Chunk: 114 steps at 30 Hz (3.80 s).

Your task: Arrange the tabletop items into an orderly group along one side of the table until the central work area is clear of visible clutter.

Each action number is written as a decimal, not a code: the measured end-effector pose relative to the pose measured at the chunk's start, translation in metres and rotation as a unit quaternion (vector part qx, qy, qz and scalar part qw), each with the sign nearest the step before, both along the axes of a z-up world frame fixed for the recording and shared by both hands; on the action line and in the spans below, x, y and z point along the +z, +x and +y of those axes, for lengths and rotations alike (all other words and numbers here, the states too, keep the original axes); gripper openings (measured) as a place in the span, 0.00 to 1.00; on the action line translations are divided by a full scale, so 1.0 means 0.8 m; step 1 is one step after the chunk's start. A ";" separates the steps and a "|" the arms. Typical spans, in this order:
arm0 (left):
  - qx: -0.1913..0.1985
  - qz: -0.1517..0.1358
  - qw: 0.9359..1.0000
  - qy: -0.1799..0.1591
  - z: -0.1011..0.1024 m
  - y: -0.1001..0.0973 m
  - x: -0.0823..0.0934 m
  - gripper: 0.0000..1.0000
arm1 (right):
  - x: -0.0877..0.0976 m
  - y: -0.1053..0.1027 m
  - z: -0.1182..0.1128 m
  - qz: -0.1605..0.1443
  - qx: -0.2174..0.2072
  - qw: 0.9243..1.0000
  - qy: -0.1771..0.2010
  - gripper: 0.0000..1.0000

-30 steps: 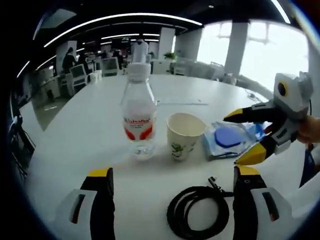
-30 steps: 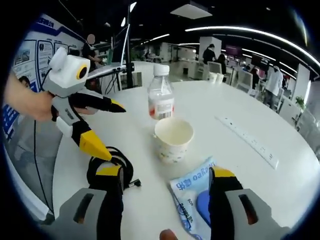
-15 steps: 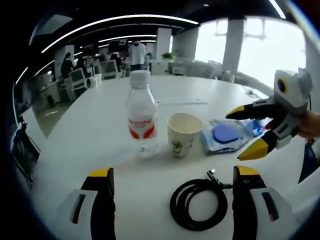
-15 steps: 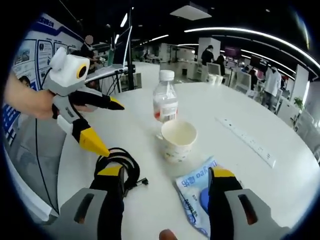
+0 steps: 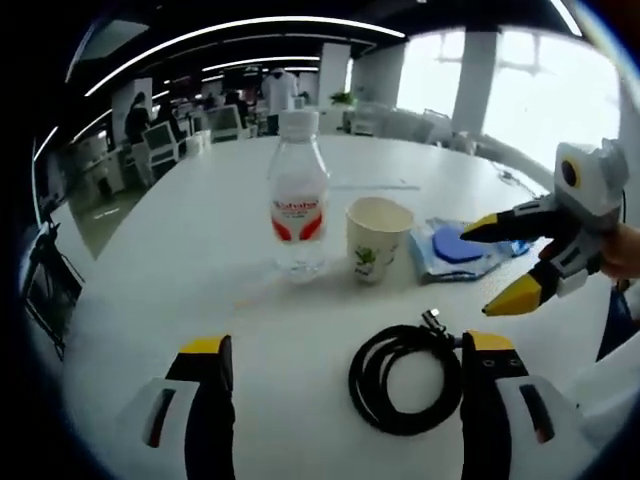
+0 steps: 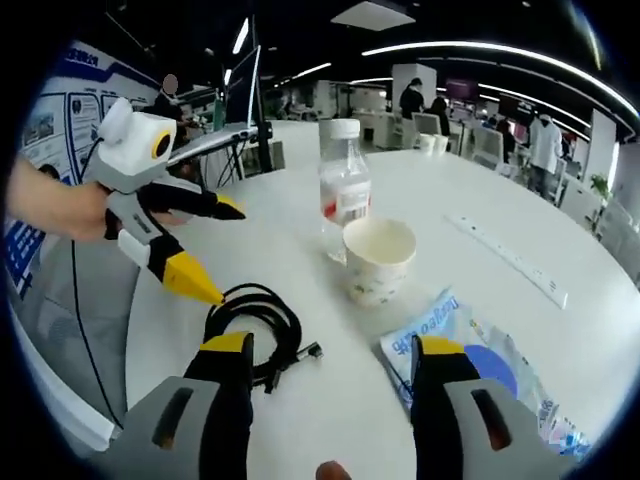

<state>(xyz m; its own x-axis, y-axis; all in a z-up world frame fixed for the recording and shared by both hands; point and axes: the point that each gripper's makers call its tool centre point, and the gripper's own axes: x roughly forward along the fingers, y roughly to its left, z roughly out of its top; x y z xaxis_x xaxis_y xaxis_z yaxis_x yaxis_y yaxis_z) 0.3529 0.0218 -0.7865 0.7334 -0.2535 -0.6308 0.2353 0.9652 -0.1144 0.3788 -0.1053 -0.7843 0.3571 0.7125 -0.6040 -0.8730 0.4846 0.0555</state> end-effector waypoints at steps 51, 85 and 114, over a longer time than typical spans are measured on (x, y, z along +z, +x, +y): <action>0.006 0.076 0.997 -0.024 -0.026 -0.037 -0.071 0.17 | -0.076 -0.043 0.046 0.086 -0.040 0.995 0.000 0.12; -0.043 0.059 0.994 -0.083 -0.068 -0.049 -0.009 0.01 | -0.005 -0.068 -0.005 0.027 -0.123 0.992 -0.001 0.09; -0.178 0.055 0.980 -0.074 -0.236 -0.053 0.032 0.01 | 0.031 -0.091 -0.174 0.012 -0.231 0.973 0.013 0.09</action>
